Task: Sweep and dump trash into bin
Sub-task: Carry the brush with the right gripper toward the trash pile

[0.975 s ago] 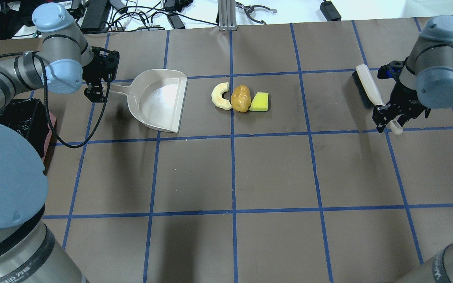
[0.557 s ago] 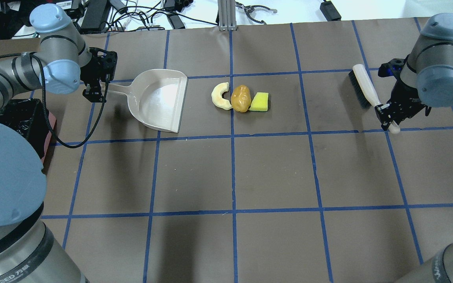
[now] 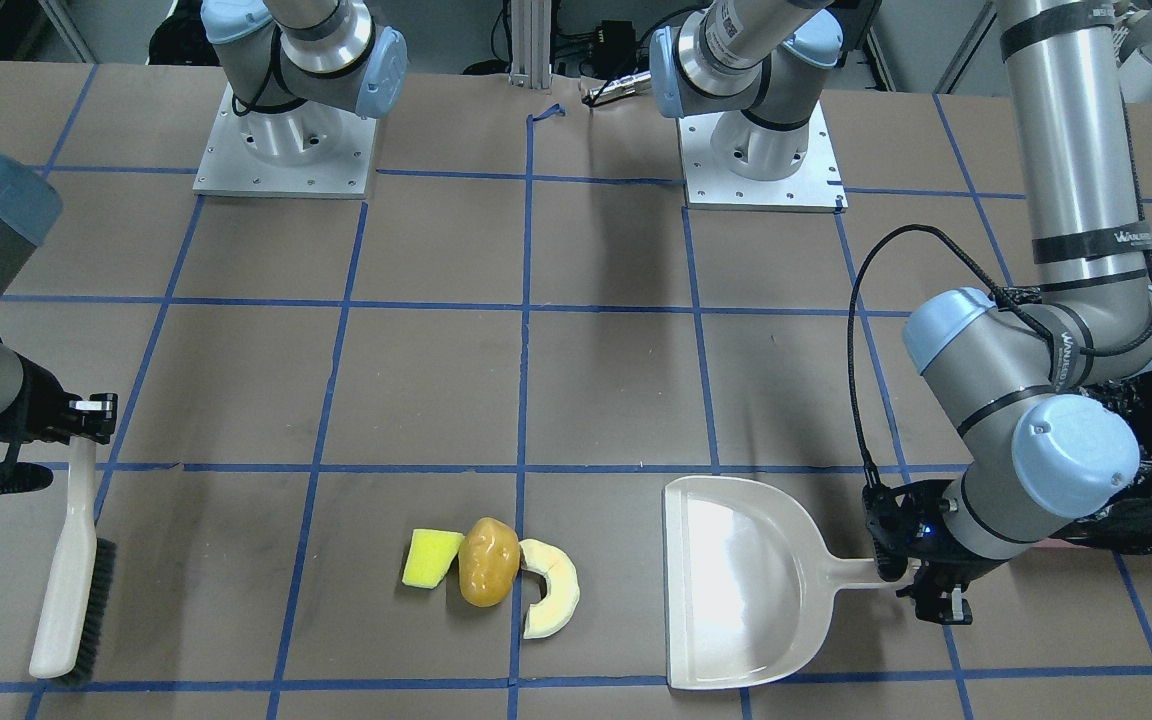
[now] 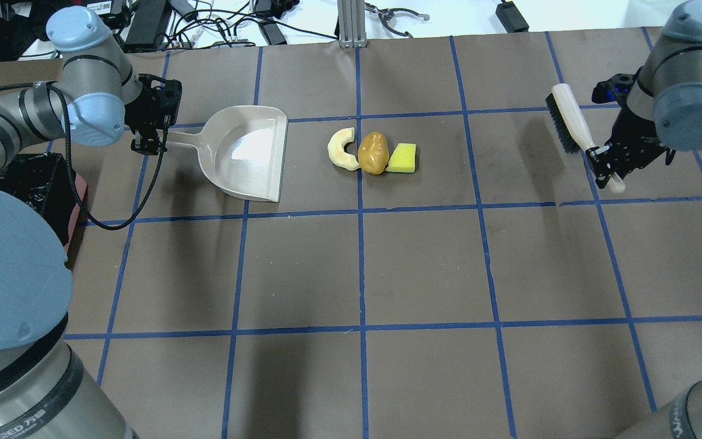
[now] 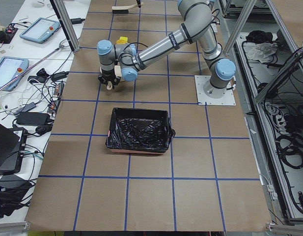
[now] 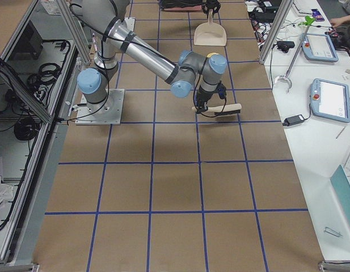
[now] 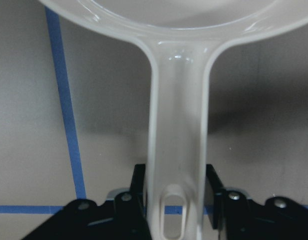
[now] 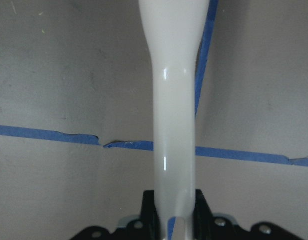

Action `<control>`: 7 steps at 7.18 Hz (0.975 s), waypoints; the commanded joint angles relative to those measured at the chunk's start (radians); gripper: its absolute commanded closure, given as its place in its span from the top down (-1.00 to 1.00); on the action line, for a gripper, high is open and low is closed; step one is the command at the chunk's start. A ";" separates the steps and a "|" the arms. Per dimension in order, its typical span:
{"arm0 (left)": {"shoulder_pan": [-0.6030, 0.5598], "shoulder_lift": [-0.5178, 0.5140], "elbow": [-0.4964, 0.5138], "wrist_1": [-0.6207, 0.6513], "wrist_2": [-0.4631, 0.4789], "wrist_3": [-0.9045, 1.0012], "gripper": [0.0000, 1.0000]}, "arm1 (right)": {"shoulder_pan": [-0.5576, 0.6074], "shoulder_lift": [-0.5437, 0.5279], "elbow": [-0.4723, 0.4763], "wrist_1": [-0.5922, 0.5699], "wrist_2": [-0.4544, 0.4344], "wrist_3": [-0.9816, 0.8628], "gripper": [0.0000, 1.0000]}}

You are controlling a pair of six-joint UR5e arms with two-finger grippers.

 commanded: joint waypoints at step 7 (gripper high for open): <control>-0.002 -0.002 0.002 0.008 -0.001 0.006 0.08 | 0.304 -0.100 0.034 0.196 0.117 0.434 -1.00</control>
